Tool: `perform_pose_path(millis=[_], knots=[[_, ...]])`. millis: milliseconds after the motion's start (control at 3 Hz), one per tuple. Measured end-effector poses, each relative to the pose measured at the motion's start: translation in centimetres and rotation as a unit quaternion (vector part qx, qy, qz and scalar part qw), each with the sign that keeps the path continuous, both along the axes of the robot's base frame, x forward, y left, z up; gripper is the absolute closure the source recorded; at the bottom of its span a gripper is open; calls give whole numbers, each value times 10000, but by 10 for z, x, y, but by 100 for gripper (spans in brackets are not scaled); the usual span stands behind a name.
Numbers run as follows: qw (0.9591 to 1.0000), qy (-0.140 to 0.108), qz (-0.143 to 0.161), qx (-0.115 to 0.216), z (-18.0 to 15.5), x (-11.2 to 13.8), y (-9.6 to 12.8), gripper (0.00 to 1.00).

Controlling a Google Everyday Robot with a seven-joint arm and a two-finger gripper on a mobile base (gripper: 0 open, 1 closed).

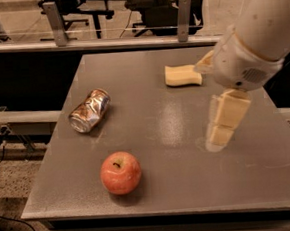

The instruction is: Move apple near sponge

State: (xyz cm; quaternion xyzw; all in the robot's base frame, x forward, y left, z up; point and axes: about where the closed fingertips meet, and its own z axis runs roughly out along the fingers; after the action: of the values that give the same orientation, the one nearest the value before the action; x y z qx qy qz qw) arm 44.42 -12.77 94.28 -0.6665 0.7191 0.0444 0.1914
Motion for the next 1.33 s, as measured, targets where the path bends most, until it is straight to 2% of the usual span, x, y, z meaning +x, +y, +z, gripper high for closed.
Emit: perform_pose_path(millis=[333, 667, 1000, 1333], knots=[[9982, 62, 522, 288, -16, -11, 47, 0], [9930, 148, 1052, 514, -28, -28, 88, 0], [9855, 271, 1526, 688, -41, -46, 126, 0], [9797, 408, 1816, 742, -57, -54, 152, 0]])
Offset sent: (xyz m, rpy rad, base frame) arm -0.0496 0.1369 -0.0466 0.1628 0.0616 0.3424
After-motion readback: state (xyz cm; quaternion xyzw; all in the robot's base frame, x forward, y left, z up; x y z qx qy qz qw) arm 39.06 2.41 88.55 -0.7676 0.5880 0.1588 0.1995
